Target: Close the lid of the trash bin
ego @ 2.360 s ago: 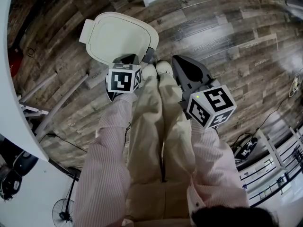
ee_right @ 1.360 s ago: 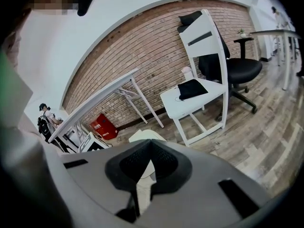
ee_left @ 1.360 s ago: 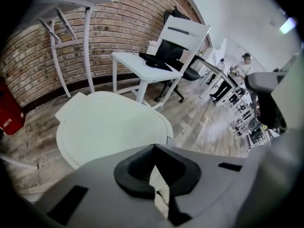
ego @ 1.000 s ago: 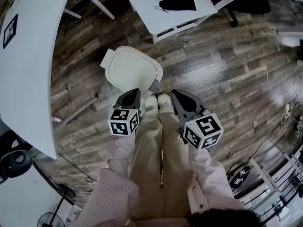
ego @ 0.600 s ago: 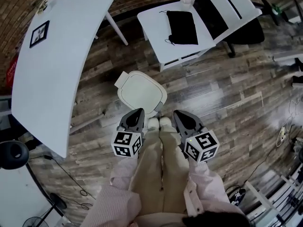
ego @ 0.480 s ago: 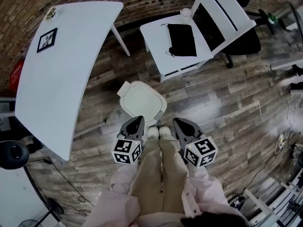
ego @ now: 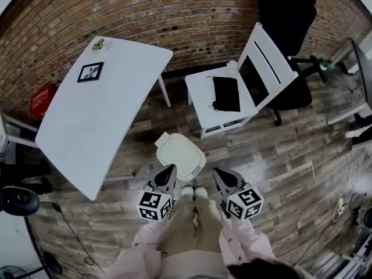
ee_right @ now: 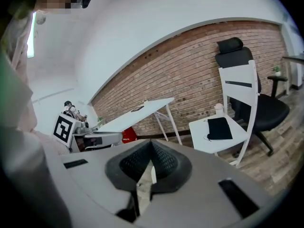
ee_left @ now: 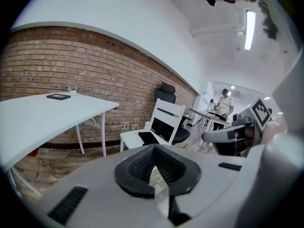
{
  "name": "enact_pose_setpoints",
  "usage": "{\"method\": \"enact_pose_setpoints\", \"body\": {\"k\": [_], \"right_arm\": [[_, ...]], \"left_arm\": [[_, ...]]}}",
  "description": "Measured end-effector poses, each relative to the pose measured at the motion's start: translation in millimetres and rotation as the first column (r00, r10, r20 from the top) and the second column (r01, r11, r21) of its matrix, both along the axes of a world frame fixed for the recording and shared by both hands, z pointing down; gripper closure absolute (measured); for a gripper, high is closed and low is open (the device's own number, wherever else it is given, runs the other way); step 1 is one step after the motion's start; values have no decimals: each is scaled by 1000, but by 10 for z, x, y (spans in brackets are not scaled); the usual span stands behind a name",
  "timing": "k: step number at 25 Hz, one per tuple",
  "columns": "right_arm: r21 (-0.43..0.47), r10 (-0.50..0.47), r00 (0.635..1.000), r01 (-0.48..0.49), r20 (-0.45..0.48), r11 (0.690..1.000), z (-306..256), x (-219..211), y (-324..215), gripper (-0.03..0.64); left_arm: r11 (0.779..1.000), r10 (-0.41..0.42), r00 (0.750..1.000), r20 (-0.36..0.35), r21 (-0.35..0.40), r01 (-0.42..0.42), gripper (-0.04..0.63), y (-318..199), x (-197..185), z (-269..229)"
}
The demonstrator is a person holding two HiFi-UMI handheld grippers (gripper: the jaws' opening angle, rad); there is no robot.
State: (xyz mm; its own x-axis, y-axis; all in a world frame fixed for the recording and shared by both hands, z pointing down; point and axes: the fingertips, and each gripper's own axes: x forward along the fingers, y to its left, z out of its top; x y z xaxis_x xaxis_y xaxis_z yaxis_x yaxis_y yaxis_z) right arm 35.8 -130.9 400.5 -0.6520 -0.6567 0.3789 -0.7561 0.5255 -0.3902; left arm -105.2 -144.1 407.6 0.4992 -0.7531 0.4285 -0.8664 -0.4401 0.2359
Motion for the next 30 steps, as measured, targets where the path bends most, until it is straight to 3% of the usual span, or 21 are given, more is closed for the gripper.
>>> {"method": "enact_pose_setpoints", "body": {"k": [10,30], "right_arm": [[111,-24,999,19,39,994,-521,-138,-120,614],[333,-27,994,-11,109,943,-1448,-77,-437,614]], "left_arm": [[988,-104,995,14,119,101,601,25,-237,-712],[925,-206,978,18,331,188,601,64,-426,-1687]]}}
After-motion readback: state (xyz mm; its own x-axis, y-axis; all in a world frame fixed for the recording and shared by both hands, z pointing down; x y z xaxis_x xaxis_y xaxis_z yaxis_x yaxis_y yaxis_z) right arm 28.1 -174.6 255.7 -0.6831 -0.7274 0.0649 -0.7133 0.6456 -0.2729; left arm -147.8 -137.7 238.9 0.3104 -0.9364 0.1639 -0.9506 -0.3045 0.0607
